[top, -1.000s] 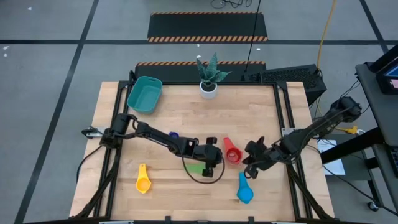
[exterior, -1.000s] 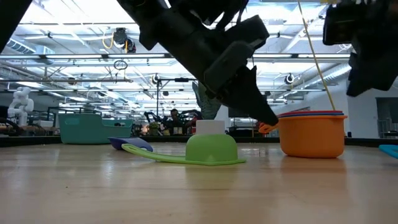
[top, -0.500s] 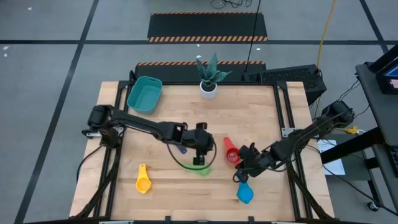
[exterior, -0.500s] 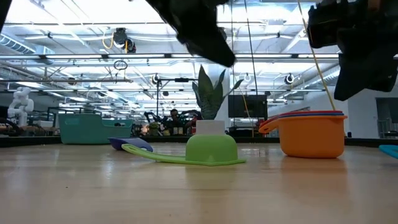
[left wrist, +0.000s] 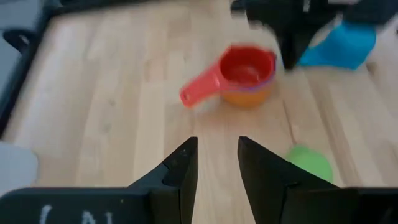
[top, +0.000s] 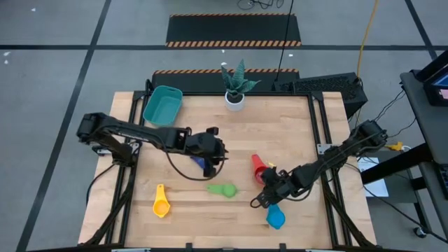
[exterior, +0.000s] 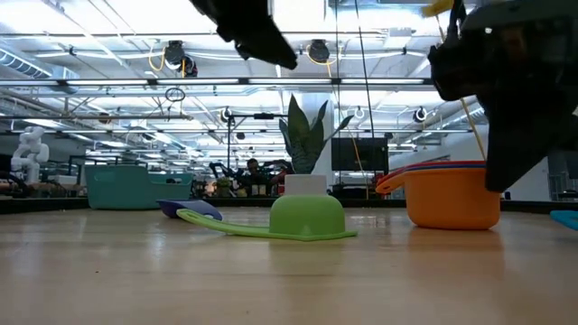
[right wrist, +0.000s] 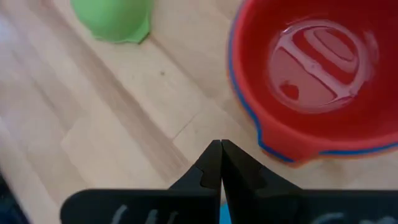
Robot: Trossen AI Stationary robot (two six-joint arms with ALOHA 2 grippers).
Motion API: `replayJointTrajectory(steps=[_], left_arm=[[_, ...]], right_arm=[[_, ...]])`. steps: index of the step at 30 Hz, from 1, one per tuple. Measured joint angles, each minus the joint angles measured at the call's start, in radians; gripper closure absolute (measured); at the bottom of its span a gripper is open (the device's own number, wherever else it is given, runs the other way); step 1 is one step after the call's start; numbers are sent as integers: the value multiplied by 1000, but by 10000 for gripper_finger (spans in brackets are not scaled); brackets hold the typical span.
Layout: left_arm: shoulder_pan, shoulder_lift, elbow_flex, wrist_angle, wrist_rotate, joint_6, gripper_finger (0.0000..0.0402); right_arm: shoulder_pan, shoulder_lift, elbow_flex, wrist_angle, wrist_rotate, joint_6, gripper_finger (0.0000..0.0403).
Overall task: Nest measuring cups in basket
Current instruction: Stack the red measuring cup on top of the blue measuring cup
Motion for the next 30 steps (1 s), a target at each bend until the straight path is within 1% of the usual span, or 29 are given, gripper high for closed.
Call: replayJointTrajectory(steps=[8, 11, 15, 20, 23, 28, 30], left_arm=[[8, -15, -6, 10, 0, 5, 284], [9, -15, -7, 9, 0, 4, 284], [7, -15, -6, 9, 0, 1, 284], [-5, -15, -6, 9, 1, -6, 284], [-14, -15, -6, 8, 1, -10, 284], [-33, -15, -6, 4, 1, -19, 284], [-43, -15, -6, -1, 1, -21, 284]], right_arm=[[-18, -2, -1, -152, 37, 39, 403], [-33, -2, -1, -174, 80, 32, 403], [-68, -2, -2, -180, 132, -18, 403], [-115, -2, -2, -206, 144, -64, 403], [-130, -2, -2, -244, 183, -76, 403], [-137, -3, -2, -261, 184, -120, 403], [-137, -18, -2, -261, 169, -149, 403]])
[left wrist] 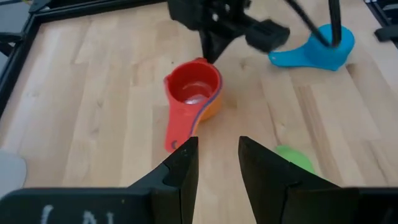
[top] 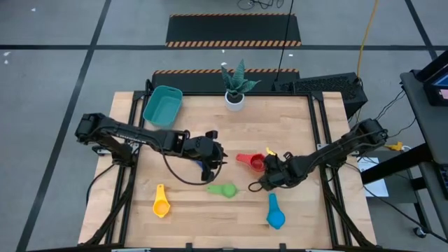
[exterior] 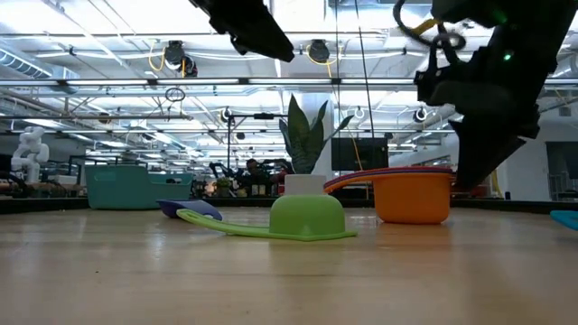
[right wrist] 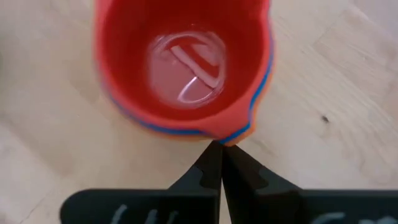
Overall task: Nest measuring cups in basket
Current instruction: Stack the red measuring cup on top of the blue measuring cup, then stack the light blue measuring cup on top of the orange measuring cup
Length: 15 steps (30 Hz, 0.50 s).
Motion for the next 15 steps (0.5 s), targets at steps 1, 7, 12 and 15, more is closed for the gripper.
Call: replayJointTrajectory(steps=[1, 7, 12, 15], left_arm=[[-8, 0, 0, -8, 0, -8, 284], [-88, -107, 6, -99, 2, -84, 284], [-186, -195, -2, -211, -22, -130, 284], [-246, -214, -8, -259, -74, -166, 284]], right_arm=[[0, -11, 0, 0, -19, -10, 403], [61, -83, 0, 6, -118, 8, 403], [136, -96, 0, 16, -114, 20, 403], [169, -96, 0, 23, -102, 5, 403]])
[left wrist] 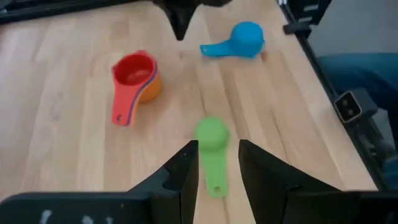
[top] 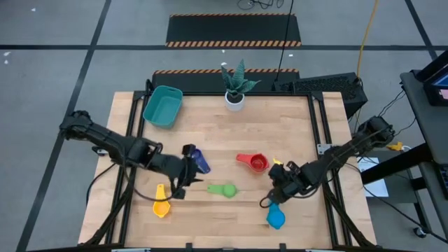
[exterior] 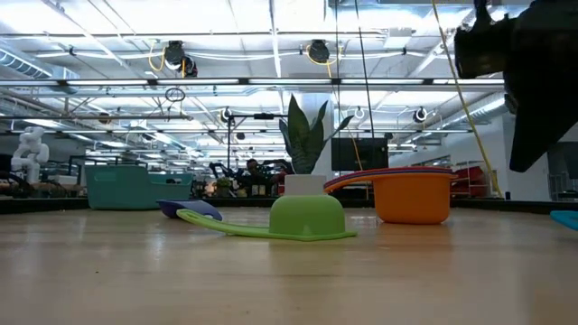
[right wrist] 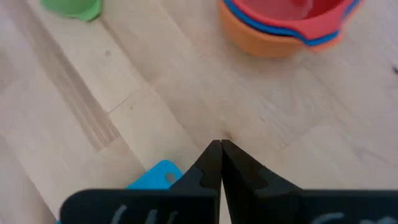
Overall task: Nest measuring cups in basket
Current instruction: Stack the light blue measuring cup on top of the orange measuring cup
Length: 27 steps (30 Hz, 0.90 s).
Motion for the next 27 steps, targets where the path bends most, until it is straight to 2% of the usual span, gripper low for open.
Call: replayJointTrajectory(steps=[3, 10, 14, 21, 27], left_arm=[[-52, -13, -6, -103, -49, -42, 284], [-93, -13, -42, -88, -84, -59, 284], [-87, -12, -69, -91, -84, -74, 284], [-85, -13, -72, -90, -84, -107, 284], [-84, -13, -72, -90, -84, -108, 284]], right_arm=[[19, -1, 0, 19, 16, -8, 398], [22, 0, -2, 32, 43, -47, 347], [22, 0, -45, 106, 64, -99, 307], [22, 0, -160, 306, -19, -128, 237], [22, -4, -233, 430, -67, -166, 200]])
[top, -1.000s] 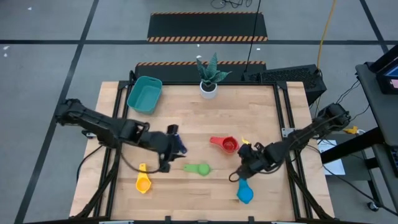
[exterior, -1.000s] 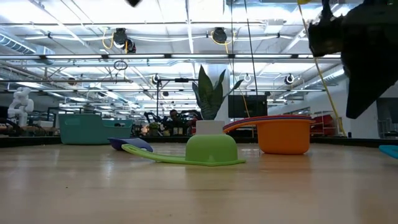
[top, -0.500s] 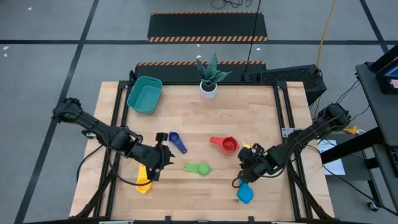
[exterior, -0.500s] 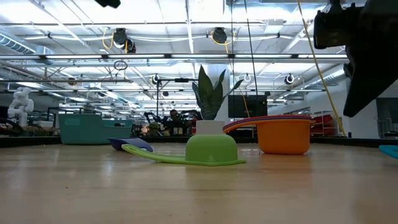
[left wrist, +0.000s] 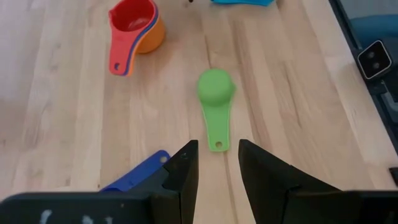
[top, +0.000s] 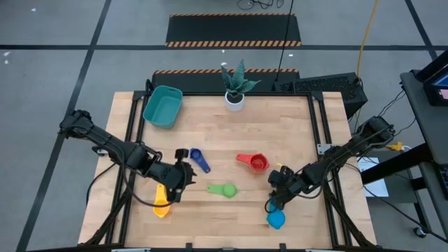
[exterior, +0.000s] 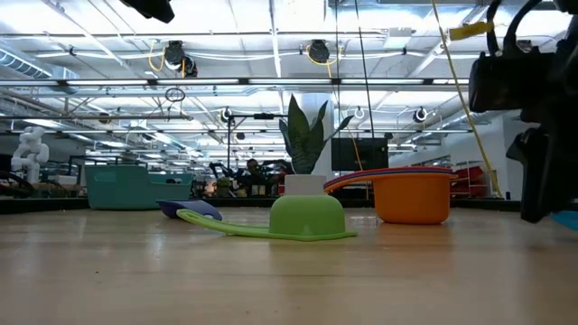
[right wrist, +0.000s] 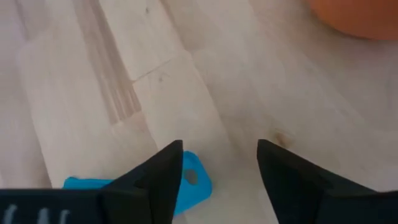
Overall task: Nest measuring cups in basket
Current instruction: Stack the light blue measuring cup on top of the orange measuring cup
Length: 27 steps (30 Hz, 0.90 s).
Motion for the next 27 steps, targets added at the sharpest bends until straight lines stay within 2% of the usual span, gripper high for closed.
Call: replayJointTrajectory(steps=[7, 17, 22, 27], left_arm=[[0, 0, 0, 1, 0, 8, 284], [0, 0, 0, 11, 0, 26, 284], [0, 0, 0, 14, 0, 27, 284], [0, 0, 0, 14, 0, 28, 284]], right_arm=[[0, -1, -96, 239, -74, 5, 178], [0, -5, -159, 338, -89, 32, 177], [-1, -3, -163, 346, -120, 54, 197], [-2, -2, -163, 351, -153, 62, 237]])
